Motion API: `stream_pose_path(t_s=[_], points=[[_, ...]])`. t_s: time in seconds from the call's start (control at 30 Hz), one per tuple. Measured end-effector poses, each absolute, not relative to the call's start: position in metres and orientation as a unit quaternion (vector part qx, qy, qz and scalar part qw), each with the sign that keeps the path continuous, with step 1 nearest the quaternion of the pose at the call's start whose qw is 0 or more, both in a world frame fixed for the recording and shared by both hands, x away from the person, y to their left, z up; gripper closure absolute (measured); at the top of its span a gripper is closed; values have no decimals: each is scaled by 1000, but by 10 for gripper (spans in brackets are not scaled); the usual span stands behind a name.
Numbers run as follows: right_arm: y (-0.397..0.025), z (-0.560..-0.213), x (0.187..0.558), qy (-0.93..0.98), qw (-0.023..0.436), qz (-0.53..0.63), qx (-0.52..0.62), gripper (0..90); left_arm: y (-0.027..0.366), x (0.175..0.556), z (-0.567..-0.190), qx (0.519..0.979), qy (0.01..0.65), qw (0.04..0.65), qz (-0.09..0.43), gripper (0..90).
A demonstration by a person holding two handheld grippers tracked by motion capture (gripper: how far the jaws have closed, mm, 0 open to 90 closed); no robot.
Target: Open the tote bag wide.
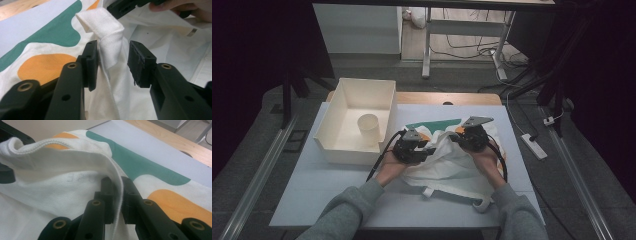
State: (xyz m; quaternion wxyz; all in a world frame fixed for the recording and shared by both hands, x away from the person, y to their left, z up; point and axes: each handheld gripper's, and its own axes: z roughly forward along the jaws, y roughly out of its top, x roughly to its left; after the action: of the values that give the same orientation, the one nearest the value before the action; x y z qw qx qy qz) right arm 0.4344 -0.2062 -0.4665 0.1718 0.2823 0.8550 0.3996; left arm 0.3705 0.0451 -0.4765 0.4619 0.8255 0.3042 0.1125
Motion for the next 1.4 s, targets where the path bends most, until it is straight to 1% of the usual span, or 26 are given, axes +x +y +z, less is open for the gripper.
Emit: stream_pose_path(t_s=[0.13,0.33,0.6,0.97,1.4], points=[[-206,-468,435,857,171,397,283,813,45,366,-472,827,295,463,123,527],[-207,-474,437,859,163,392,288,811,51,352,-453,822,275,479,137,496],[-208,-477,438,860,157,389,292,807,57,334,-438,827,252,485,133,465],[-209,-479,439,859,152,391,294,802,40,325,-445,846,227,469,111,445],[-210,-481,439,859,149,390,297,798,24,321,-459,871,205,436,92,424]])
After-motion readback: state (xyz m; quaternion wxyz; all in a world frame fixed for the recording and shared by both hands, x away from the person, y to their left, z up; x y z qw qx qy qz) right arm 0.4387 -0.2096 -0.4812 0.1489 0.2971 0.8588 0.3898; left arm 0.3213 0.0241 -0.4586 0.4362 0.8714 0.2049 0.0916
